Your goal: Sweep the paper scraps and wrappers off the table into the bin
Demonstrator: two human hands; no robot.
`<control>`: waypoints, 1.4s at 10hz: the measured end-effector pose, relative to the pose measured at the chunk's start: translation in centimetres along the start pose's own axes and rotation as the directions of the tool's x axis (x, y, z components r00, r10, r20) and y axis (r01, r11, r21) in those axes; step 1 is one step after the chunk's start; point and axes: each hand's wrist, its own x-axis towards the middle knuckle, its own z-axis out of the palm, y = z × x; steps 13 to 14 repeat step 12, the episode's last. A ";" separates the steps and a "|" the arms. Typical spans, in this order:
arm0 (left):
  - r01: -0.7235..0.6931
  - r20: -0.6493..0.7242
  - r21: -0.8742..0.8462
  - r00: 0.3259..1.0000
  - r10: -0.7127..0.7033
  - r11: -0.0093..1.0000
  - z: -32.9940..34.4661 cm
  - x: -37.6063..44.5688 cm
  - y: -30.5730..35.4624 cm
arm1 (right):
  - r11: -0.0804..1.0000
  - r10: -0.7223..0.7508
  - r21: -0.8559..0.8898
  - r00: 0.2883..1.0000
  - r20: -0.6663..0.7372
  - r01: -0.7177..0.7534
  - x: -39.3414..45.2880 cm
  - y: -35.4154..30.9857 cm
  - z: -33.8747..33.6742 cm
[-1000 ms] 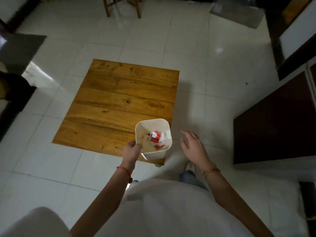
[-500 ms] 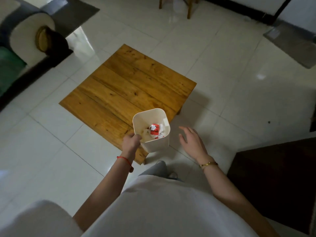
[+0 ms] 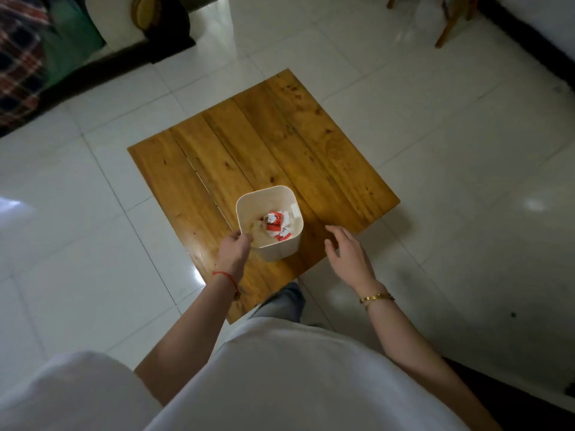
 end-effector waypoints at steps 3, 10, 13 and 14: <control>0.030 -0.090 -0.066 0.995 -0.036 0.997 3.5 8.1 5.1 | 1.000 0.012 0.016 0.987 0.163 -0.015 13.7 -1.6 -0.5; -0.018 -0.269 -0.234 0.962 -0.047 0.972 7.7 18.9 5.9 | 0.987 -0.055 -0.114 0.916 0.398 0.109 28.9 1.3 2.5; -0.046 -0.277 -0.082 0.961 0.022 0.996 7.7 17.7 6.3 | 0.985 -0.094 -0.098 0.917 0.388 0.142 28.6 1.0 1.7; -0.046 -0.277 -0.082 0.961 0.022 0.996 7.7 17.7 6.3 | 0.985 -0.094 -0.098 0.917 0.388 0.142 28.6 1.0 1.7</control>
